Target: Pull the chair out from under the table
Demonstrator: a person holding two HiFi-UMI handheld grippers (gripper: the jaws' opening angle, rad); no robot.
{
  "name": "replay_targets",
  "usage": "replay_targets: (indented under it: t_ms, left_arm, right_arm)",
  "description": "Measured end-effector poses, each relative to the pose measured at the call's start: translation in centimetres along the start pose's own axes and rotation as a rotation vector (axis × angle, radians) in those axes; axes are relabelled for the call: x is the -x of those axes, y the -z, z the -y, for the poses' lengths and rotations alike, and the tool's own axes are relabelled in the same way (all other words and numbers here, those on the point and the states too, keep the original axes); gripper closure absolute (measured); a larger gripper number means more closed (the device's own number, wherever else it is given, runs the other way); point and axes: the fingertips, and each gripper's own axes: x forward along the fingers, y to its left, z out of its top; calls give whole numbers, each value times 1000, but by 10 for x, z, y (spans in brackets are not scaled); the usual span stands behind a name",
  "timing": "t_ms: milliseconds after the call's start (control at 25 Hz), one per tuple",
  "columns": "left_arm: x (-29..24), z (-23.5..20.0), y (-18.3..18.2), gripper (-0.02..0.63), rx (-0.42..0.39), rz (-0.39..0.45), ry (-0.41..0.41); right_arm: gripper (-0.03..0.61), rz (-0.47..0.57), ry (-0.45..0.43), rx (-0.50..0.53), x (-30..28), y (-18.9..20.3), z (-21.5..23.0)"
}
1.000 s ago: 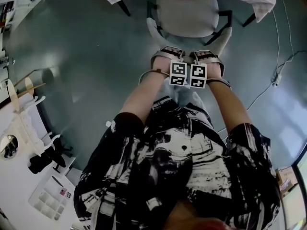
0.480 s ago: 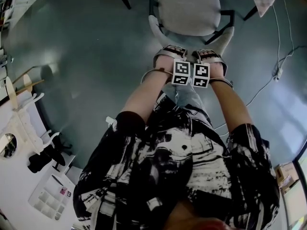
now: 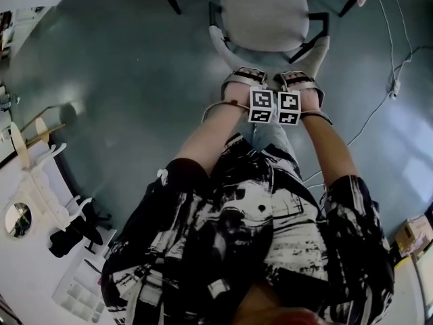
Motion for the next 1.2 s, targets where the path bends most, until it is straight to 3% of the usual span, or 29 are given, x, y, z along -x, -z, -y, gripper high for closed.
replay_targets:
  t_ms: [280,880,1080,1200]
  left_arm:
    - [0,42,-21,545,-15,-1,0]
    - [7,93,-54,545,17,-9,-4]
    - [25,97,-52,545,28,-9,-8]
    - [19,122,-66,545,25,-10,-6]
  right_arm:
    - [480,-5,1,-12,6,-1,-47]
    - [479,5,-2,16,20,-1,-105]
    - [479,-3,-6,27,35,-10,-107]
    - [479,-2,-9,21,33,-7,-136]
